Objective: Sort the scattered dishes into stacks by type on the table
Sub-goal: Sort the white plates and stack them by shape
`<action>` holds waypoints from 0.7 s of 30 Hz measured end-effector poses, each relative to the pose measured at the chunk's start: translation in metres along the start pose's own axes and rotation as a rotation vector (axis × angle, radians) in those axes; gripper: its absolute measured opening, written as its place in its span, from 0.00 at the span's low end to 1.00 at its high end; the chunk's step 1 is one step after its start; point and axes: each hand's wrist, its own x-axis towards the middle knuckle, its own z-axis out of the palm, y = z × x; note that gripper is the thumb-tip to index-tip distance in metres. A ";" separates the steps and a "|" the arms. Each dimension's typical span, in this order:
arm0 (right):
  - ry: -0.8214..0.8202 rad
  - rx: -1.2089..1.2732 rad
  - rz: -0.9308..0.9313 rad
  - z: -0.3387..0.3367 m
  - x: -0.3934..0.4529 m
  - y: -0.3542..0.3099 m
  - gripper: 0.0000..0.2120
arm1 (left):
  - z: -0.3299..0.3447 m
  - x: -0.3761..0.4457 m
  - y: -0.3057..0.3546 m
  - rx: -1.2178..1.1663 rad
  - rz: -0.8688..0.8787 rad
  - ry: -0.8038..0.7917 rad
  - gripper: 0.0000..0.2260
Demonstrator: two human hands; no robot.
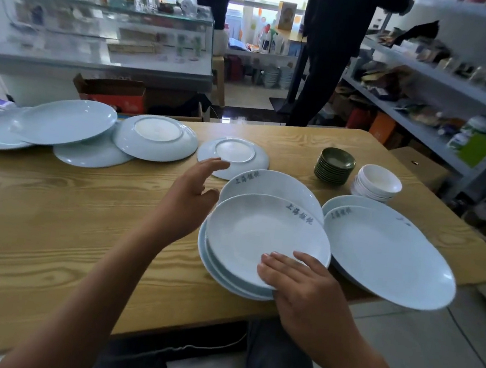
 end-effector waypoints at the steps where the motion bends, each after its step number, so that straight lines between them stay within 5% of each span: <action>1: -0.007 0.027 0.028 -0.001 -0.001 -0.001 0.17 | 0.000 0.001 0.001 0.002 0.003 0.003 0.24; 11: -0.069 0.166 0.142 -0.020 0.002 -0.006 0.22 | -0.004 0.013 0.004 0.072 0.029 0.033 0.21; 21: 0.009 0.170 0.239 -0.031 0.093 0.024 0.21 | -0.005 0.051 -0.032 0.215 0.057 0.080 0.17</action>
